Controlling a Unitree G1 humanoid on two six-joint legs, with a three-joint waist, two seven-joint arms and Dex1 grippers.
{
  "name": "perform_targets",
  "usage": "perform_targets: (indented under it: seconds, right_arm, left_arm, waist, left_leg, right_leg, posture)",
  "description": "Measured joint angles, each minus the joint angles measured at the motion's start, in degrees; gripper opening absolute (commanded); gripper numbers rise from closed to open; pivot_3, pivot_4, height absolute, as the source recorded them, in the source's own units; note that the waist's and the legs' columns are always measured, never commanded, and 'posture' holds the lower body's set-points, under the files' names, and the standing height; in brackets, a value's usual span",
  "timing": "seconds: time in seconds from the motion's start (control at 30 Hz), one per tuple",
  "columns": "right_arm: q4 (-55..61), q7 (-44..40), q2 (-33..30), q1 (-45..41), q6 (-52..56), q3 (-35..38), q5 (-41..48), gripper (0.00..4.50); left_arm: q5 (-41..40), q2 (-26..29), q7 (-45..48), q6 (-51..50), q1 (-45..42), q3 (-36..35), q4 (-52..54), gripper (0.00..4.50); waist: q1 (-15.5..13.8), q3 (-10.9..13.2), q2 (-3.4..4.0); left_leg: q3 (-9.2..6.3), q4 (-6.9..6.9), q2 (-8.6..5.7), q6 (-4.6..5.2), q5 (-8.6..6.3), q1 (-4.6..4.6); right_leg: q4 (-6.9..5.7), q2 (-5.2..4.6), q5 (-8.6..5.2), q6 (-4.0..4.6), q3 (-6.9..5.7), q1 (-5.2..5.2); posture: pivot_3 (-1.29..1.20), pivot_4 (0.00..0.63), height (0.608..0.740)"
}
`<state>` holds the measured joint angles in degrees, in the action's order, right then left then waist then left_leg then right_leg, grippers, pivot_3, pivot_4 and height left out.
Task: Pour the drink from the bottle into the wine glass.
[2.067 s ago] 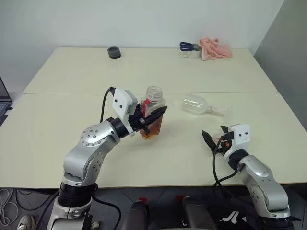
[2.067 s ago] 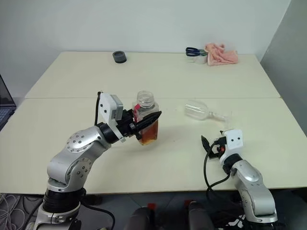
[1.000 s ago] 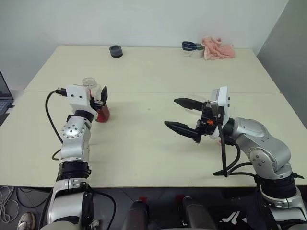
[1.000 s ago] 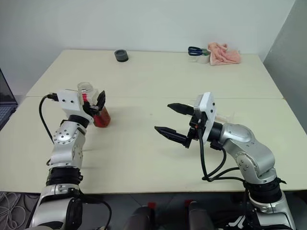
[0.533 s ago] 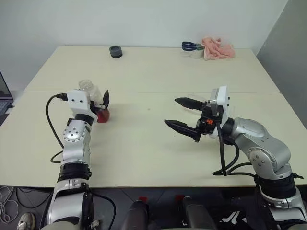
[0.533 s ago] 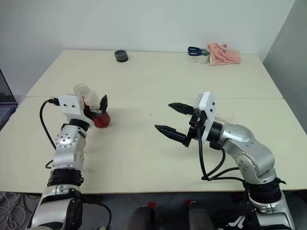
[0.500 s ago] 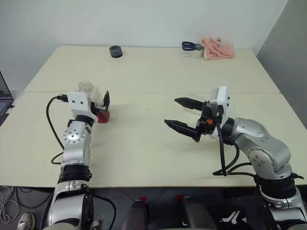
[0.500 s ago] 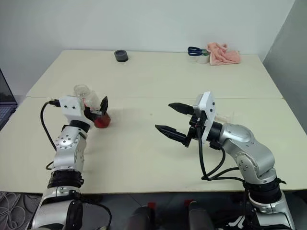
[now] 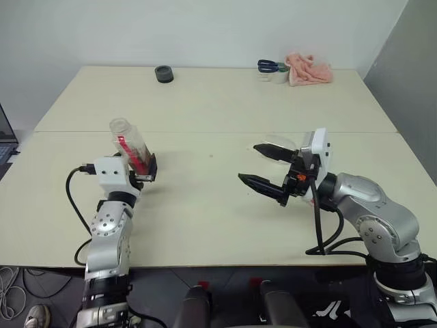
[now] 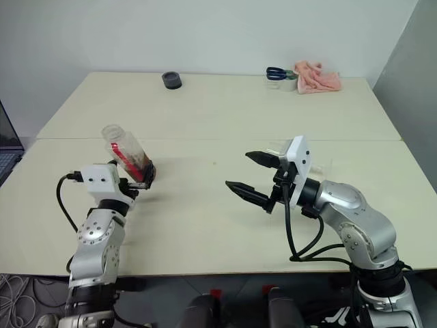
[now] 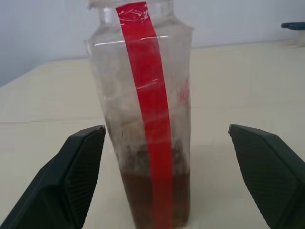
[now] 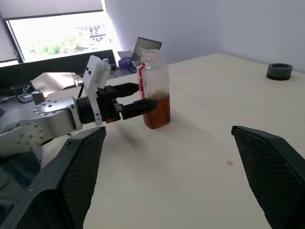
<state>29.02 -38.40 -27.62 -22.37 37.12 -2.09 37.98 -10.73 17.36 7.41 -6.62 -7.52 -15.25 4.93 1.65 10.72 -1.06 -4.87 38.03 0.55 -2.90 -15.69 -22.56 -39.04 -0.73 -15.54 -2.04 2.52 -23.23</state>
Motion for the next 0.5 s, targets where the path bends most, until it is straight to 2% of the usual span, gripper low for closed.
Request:
perform_targets:
  seconds: [0.17,0.23,0.33,0.5]
  right_arm:
    - [0.7,0.5,-0.6,1.7,0.7,0.2,0.0,4.50]
    - [0.5,0.6,-4.1,1.2,0.6,-0.6,-3.2,4.50]
    - [-7.3,1.5,-10.5,-5.1,-0.6,-2.5,-12.6,4.50]
    - [-18.4,-4.6,-17.9,-15.7,-6.8,-7.1,-23.2,4.50]
  left_arm:
    - [-0.5,-0.6,-0.2,-4.9,6.4,0.0,7.0,4.47]
    - [-2.2,0.4,2.9,-8.4,10.5,2.6,13.0,4.47]
    - [-5.4,9.0,14.7,-13.4,15.6,11.4,23.2,4.47]
    - [-10.7,16.3,26.8,-16.8,12.2,17.2,30.5,4.47]
  waist:
    - [0.0,0.0,0.00]
    - [0.0,0.0,0.00]
    - [0.1,0.0,0.05]
    - [0.1,0.0,0.07]
  left_leg:
    - [0.03,-0.01,-0.01,0.00,0.00,0.02]
    - [0.07,-0.02,-0.01,0.00,0.00,0.04]
    - [0.18,-0.02,-0.07,0.00,0.00,0.08]
    - [0.20,-0.16,0.12,0.01,-0.01,0.15]
  right_leg:
    - [0.02,0.06,0.00,0.00,0.02,0.02]
    - [0.03,0.01,0.00,0.00,0.07,0.02]
    - [0.07,0.01,-0.01,0.00,0.12,0.02]
    - [0.09,0.24,-0.06,0.09,0.12,0.01]
  posture:
    - [0.00,0.150,0.740]
    - [0.00,0.150,0.740]
    - [0.00,0.150,0.740]
    - [0.00,0.150,0.740]
